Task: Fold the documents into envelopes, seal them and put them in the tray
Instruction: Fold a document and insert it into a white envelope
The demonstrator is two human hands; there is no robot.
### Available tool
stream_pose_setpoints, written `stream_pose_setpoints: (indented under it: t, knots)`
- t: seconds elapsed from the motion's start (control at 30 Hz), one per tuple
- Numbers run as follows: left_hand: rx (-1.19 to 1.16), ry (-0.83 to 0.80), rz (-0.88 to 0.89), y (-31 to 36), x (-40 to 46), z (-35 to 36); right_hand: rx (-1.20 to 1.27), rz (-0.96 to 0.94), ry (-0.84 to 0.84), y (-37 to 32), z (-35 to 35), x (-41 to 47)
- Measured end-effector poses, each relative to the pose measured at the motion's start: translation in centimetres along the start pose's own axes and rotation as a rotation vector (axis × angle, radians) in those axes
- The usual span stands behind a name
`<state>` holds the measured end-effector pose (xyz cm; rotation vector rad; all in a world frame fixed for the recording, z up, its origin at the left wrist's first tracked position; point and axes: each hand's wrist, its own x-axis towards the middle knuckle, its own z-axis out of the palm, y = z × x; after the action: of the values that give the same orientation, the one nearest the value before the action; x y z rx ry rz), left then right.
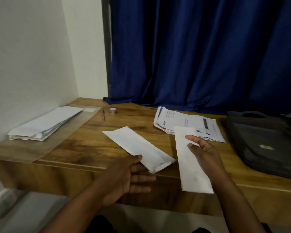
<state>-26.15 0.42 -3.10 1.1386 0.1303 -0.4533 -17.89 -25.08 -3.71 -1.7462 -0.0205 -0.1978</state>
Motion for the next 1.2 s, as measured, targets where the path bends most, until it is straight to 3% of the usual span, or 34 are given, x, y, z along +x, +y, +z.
stream_pose_setpoints:
  t: [0.1, 0.17, 0.33, 0.4, 0.6, 0.7, 0.93, 1.2]
  knots:
    - [0.453, -0.093, -0.098, 0.5, -0.6, 0.2, 0.011, 0.04, 0.055, 0.2, -2.6, -0.1]
    - [0.729, -0.101, -0.033, 1.1, -0.6, 0.3, 0.001, 0.068, 0.065, 0.4, -3.7, 0.1]
    - [1.074, 0.007, 0.578, 3.8, 3.2, -0.3, 0.122, 0.134, 0.058, 0.6, -3.6, 0.4]
    - [1.225, 0.027, 0.702, 4.1, 6.0, -0.4, 0.146, 0.14, 0.057, 0.6, -3.5, 0.4]
    - [1.575, -0.112, 0.808, 1.8, 13.9, 2.6, 0.149, 0.119, 0.095, 0.4, -4.4, 0.0]
    - [1.749, -0.083, 0.763, 1.1, 16.1, 3.9, 0.152, 0.118, 0.117, 0.7, -5.2, -0.1]
    - [1.714, -0.002, 0.838, 0.4, 16.9, 3.4, 0.112, 0.078, 0.061, 0.7, -5.3, 0.0]
    - [1.424, 0.055, 0.864, 2.2, 15.5, 1.5, 0.355, 0.173, 0.04, 1.0, -4.1, -0.5]
